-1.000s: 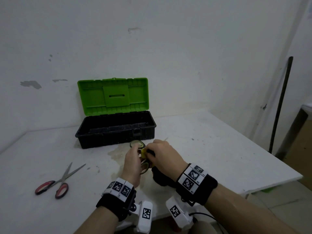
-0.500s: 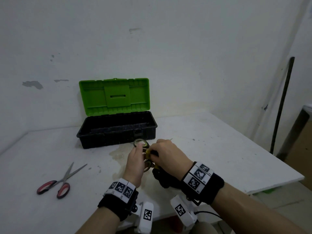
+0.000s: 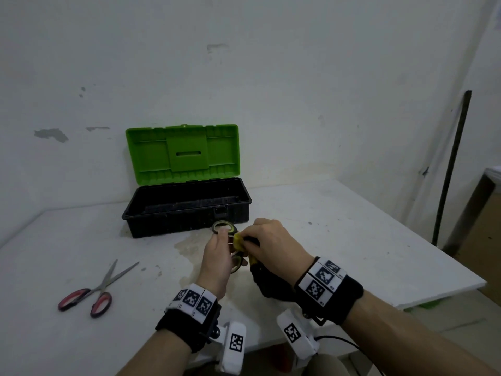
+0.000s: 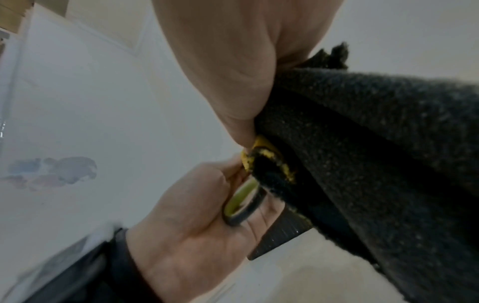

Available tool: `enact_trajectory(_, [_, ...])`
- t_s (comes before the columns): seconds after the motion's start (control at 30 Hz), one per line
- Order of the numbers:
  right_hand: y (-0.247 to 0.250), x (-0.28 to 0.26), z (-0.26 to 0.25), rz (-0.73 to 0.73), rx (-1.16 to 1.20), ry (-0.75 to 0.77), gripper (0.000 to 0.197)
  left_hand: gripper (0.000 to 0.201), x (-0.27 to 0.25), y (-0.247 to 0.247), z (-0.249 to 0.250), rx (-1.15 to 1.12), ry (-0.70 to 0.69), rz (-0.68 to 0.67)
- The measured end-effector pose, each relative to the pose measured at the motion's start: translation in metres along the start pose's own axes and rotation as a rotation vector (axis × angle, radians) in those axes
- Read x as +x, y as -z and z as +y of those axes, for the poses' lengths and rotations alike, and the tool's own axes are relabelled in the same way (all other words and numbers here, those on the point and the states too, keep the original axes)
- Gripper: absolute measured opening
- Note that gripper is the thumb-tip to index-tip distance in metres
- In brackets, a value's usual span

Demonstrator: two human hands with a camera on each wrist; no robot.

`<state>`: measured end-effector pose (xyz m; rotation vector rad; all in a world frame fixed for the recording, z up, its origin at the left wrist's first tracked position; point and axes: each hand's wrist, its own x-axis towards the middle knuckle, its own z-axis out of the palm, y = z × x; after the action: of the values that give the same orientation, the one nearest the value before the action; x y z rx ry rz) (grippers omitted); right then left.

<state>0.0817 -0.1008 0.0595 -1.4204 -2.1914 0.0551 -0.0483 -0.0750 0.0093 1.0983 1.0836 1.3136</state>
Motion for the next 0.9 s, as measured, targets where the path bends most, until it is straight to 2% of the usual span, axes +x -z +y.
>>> enact_trajectory(0.17, [0.005, 0.0, 0.009, 0.01, -0.008, -0.066, 0.019, 0.048, 0.003, 0.001, 0.0, -0.025, -0.006, 0.03])
enact_trajectory(0.33, [0.011, 0.0, 0.016, 0.103, 0.055, -0.094, 0.018, 0.048, 0.007, 0.003, 0.0, -0.112, 0.046, 0.027])
enact_trajectory(0.5, [-0.008, -0.006, 0.005, 0.018, 0.068, -0.063, 0.018, 0.047, 0.004, -0.001, -0.002, -0.015, 0.022, 0.016])
enact_trajectory(0.73, [-0.005, -0.003, -0.002, -0.083, 0.014, 0.086, 0.02, 0.048, 0.004, 0.002, -0.007, 0.089, -0.036, -0.016])
enact_trajectory(0.8, [-0.005, -0.004, -0.001, -0.132, -0.033, 0.086, 0.021, 0.048, 0.003, 0.002, -0.007, 0.095, -0.056, -0.028])
enact_trajectory(0.9, [-0.001, -0.003, 0.007, -0.138, -0.083, 0.061, 0.023, 0.044, 0.0, 0.002, -0.006, 0.038, -0.01, -0.022])
